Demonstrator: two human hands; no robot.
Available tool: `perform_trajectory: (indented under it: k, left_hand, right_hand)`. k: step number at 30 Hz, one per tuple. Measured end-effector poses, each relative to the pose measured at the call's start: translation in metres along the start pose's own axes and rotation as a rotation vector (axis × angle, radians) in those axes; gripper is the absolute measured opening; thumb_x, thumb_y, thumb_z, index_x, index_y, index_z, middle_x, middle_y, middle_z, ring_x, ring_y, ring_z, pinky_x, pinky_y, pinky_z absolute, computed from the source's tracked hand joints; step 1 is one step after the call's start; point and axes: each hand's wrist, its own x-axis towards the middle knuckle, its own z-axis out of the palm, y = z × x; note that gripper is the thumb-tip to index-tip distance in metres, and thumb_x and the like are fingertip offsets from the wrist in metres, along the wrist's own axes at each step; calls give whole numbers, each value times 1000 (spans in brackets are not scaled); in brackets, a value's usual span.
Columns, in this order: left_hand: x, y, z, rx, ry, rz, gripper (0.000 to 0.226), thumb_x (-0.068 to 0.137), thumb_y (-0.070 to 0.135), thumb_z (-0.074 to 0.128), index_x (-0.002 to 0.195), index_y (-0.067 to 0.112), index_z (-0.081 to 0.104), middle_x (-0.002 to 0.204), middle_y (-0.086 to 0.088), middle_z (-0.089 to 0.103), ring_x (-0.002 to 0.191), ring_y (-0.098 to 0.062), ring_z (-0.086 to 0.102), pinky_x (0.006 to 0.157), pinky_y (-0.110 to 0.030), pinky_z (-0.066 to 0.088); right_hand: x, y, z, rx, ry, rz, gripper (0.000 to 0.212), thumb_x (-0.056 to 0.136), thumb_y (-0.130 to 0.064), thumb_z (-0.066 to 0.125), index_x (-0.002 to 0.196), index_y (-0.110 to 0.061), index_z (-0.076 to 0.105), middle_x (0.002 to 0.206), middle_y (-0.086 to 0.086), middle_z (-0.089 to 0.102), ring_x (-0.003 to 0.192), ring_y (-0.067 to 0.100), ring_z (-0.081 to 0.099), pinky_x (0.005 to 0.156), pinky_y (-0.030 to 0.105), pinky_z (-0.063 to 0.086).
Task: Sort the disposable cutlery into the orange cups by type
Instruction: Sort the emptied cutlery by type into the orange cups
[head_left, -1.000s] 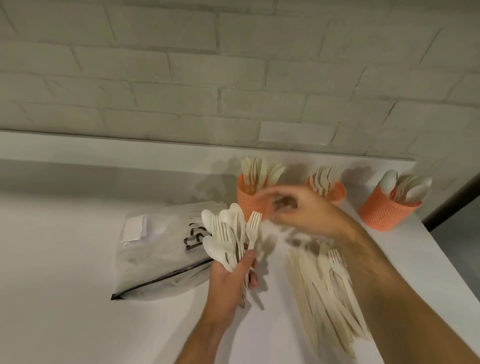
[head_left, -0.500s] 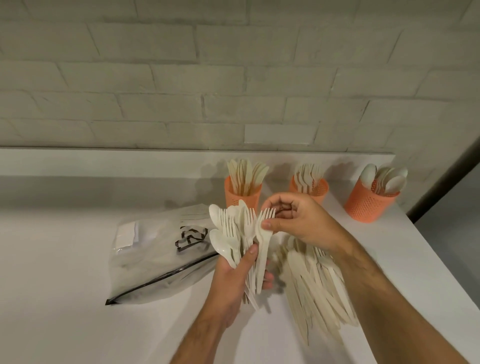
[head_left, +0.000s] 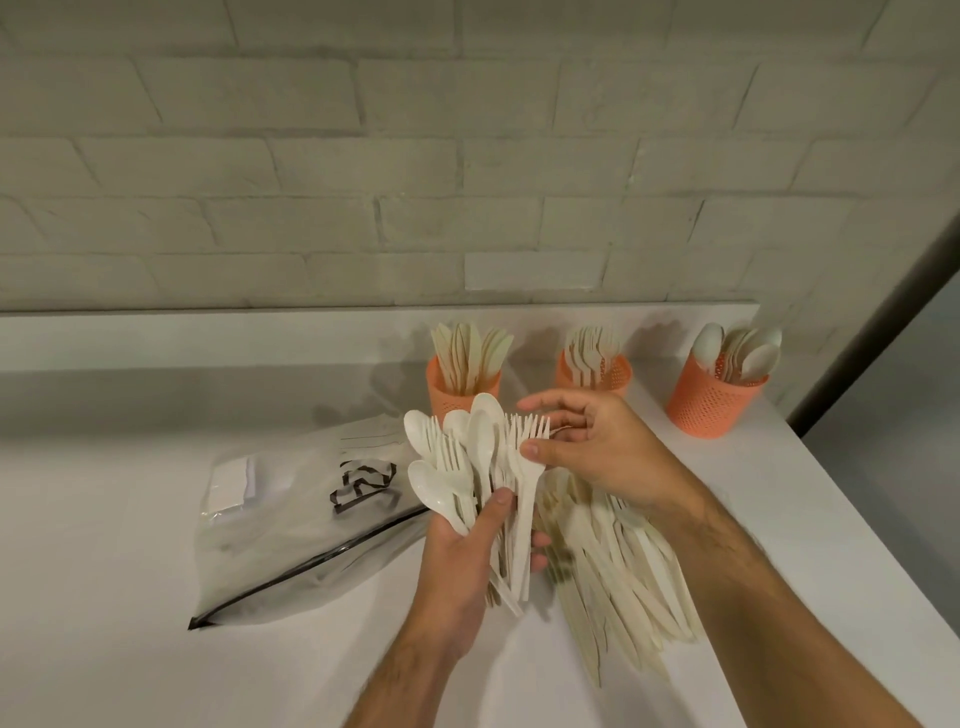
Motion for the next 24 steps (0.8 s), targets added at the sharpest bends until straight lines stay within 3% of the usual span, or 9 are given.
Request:
perform_trajectory:
  k: [3, 7, 11, 15, 19, 24]
  left_hand:
    - [2, 0, 3, -32, 24, -10, 23, 95, 15, 60, 118, 17, 64, 87, -20, 72, 73, -35, 70, 71, -46, 59]
    - [6, -3, 8, -48, 43, -13, 30, 88, 8, 68, 117, 14, 66, 94, -22, 72, 78, -37, 69, 68, -44, 60]
    - [8, -5, 10, -40, 58, -8, 33, 85, 5, 70, 117, 16, 66, 98, -19, 73, 83, -39, 70, 73, -50, 60]
    - [12, -5, 10, 10, 101, 6, 32, 83, 4, 73, 111, 20, 68, 100, -11, 75, 92, -36, 72, 83, -54, 57]
    - [16, -5, 11, 79, 143, 64, 29, 82, 2, 74, 107, 15, 69, 100, -6, 76, 98, -24, 71, 94, -47, 54]
    - [18, -4, 18, 121, 103, 128, 33, 81, 3, 75, 108, 22, 68, 99, 3, 76, 95, -12, 72, 77, -22, 56]
  right_hand:
    - [0, 5, -5, 2, 67, 14, 34, 79, -3, 82, 108, -18, 74, 94, 6, 72, 78, 23, 72, 77, 35, 62]
    - [-1, 5, -6, -25, 102, 23, 34, 80, -3, 80, 111, -16, 74, 95, 21, 64, 73, 20, 65, 66, 25, 59]
    - [0, 5, -11, -55, 25, 90, 26, 85, -8, 78, 110, -15, 75, 100, 12, 73, 82, 23, 73, 79, 43, 62]
    - [-1, 5, -17, -5, -49, 117, 18, 88, -6, 73, 106, -8, 76, 101, 10, 76, 97, 34, 71, 85, 35, 60]
    - [-6, 3, -19, 78, -112, 147, 19, 93, -5, 67, 110, -7, 75, 102, 6, 77, 100, 23, 72, 91, 32, 58]
    - [-4, 10, -13, -76, 36, 56, 16, 88, -15, 75, 103, -16, 78, 94, 4, 78, 92, 28, 74, 91, 50, 58]
